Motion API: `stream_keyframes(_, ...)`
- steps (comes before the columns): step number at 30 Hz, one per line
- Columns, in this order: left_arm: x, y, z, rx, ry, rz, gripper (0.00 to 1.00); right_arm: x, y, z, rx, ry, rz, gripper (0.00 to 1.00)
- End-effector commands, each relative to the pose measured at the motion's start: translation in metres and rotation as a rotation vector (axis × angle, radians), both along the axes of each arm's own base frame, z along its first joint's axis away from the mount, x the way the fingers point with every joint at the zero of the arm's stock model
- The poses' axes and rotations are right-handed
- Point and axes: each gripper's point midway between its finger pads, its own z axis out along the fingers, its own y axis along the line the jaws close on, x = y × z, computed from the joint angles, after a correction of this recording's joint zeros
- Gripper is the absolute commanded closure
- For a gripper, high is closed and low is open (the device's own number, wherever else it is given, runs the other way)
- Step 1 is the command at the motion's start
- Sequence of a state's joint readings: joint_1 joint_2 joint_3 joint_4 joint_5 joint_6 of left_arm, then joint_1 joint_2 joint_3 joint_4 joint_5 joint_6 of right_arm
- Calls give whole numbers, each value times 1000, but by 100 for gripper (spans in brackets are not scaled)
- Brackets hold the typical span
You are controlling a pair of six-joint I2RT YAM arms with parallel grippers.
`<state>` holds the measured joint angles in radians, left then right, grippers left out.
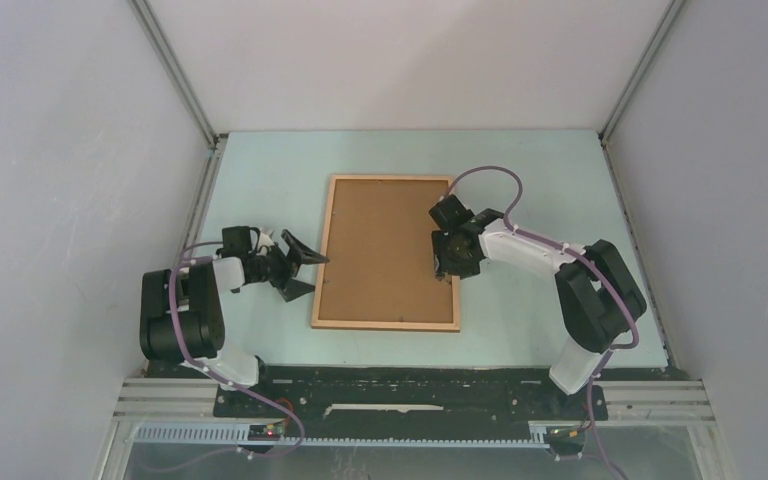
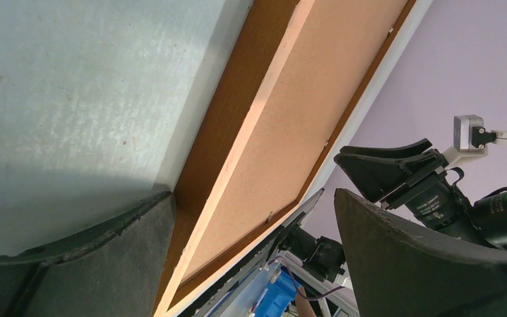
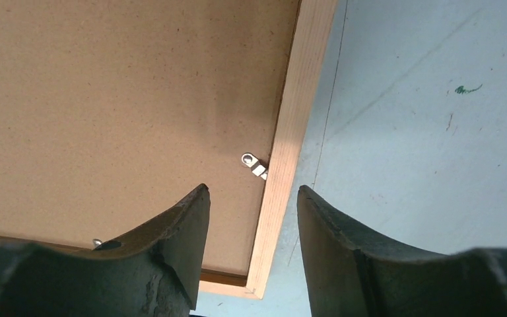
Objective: Put the photo into the frame
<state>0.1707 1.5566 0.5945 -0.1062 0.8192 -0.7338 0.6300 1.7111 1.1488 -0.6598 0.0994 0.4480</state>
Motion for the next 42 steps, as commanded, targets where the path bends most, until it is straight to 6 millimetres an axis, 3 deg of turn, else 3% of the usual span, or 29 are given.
stream_keyframes(1, -5, -2, 10, -13, -42, -13, 0, 8, 11, 13, 69, -34, -80, 40)
stream_keyframes(5, 2, 4, 26, 48, -136, -6, 0, 9, 18, 26, 133, -45, -77, 37)
stream_keyframes(8, 3, 10, 33, 108, -167, -5, 0, 9, 10, 42, 124, -68, -81, 36)
stream_keyframes(14, 8, 25, 47, 239, -231, 14, 0, -1, -3, 115, 186, -247, -62, 30)
stream_keyframes(18, 13, 38, 69, 351, -325, 43, 0, -6, -30, 152, 151, -402, -94, 18)
stream_keyframes(21, 13, 42, 87, 441, -400, 41, 0, -5, -54, 145, 91, -431, -140, 1)
stream_keyframes(23, 12, 41, 94, 483, -432, 30, 3, -5, -59, 124, 136, -344, -158, 0)
stream_keyframes(26, 9, 32, 95, 478, -459, 16, 8, -7, -48, 88, 325, -153, -156, 0)
stream_keyframes(29, 5, 21, 94, 480, -473, -11, 5, -4, -49, 75, 377, -132, -184, 0)
stream_keyframes(37, -5, -19, 115, 526, -610, -105, 0, -12, -36, 83, 328, -247, -76, 0)
stream_keyframes(42, -19, -38, 147, 551, -758, -111, 0, -19, -29, 94, 232, -368, 6, 0)
